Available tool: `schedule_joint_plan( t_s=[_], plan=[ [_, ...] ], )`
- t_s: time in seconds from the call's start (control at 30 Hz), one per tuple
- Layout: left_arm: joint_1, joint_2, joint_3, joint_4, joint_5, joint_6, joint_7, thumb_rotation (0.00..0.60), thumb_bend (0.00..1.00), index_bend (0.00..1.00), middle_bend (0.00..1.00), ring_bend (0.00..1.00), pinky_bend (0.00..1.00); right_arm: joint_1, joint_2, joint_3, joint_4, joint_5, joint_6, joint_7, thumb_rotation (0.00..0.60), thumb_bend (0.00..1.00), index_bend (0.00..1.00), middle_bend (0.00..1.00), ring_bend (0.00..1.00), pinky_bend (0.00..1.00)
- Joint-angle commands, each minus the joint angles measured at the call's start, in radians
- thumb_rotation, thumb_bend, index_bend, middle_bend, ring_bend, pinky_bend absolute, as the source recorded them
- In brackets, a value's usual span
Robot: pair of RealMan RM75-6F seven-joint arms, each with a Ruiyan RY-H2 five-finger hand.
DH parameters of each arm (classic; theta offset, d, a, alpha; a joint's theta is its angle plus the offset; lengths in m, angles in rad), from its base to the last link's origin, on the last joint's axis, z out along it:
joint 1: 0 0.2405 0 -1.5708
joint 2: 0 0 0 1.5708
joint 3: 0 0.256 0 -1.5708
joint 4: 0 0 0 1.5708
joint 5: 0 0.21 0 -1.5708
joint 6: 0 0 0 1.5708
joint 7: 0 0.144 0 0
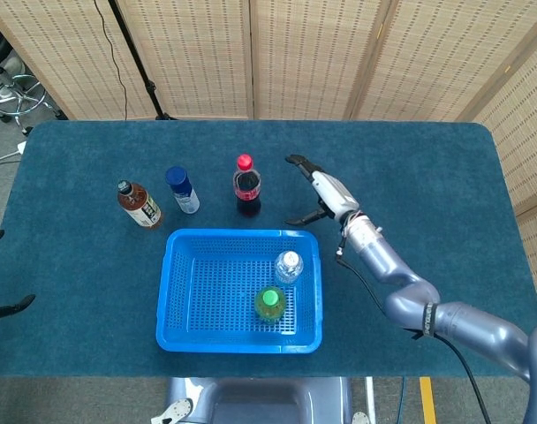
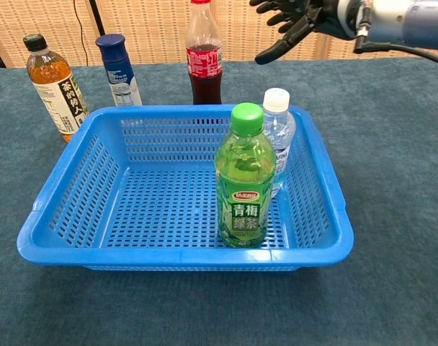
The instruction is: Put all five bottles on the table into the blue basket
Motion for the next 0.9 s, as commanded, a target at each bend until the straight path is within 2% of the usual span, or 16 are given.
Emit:
schedule_joint_plan(
  t_s=[0.03, 0.37, 0.7, 0.77, 0.8, 0.87, 0.9],
  plan=[
    [-0.001, 0.001, -0.006, 0.002, -0.014, -0.006, -0.002, 0.600, 0.04, 0.00, 0.00, 0.00, 0.00, 0.044, -0.056, 0.017, 0.058, 0.021, -0.039, -0.003, 0.600, 0.00, 0.00, 0.00, 0.00, 0.00],
    [-0.013, -0.003, -0.025, 0.010, -0.064, -0.031, 0.007, 0.600, 0.04, 0.00, 0.00, 0.00, 0.00, 0.146, -0.222, 0.063, 0.247, 0.031, -0.058, 0.006, 0.600, 0.00, 0.00, 0.00, 0.00, 0.00],
    [-0.019, -0.003, -0.042, 0.026, -0.112, -0.057, -0.008, 0.600, 0.04, 0.00, 0.00, 0.00, 0.00, 0.264, -0.404, 0.120, 0.571, 0.043, -0.107, 0.078, 0.600, 0.00, 0.00, 0.00, 0.00, 0.00],
    [-0.020, -0.002, -0.046, 0.030, -0.122, -0.062, -0.013, 0.600, 0.04, 0.00, 0.00, 0.00, 0.00, 0.286, -0.437, 0.132, 0.636, 0.037, -0.117, 0.112, 0.600, 0.00, 0.03, 0.04, 0.01, 0.06],
    [-0.021, -0.002, -0.049, 0.032, -0.129, -0.065, -0.015, 0.600, 0.04, 0.00, 0.00, 0.00, 0.00, 0.300, -0.458, 0.143, 0.676, 0.040, -0.123, 0.133, 0.600, 0.00, 0.09, 0.11, 0.06, 0.15],
    [-0.023, -0.002, -0.051, 0.034, -0.134, -0.070, -0.015, 0.600, 0.04, 0.00, 0.00, 0.00, 0.00, 0.321, -0.490, 0.157, 0.739, 0.039, -0.131, 0.169, 0.600, 0.00, 0.28, 0.30, 0.25, 0.38],
    [-0.023, -0.002, -0.052, 0.035, -0.136, -0.071, -0.015, 0.600, 0.04, 0.00, 0.00, 0.00, 0.00, 0.323, -0.496, 0.158, 0.751, 0.033, -0.132, 0.187, 0.600, 0.03, 0.40, 0.41, 0.38, 0.51]
  ],
)
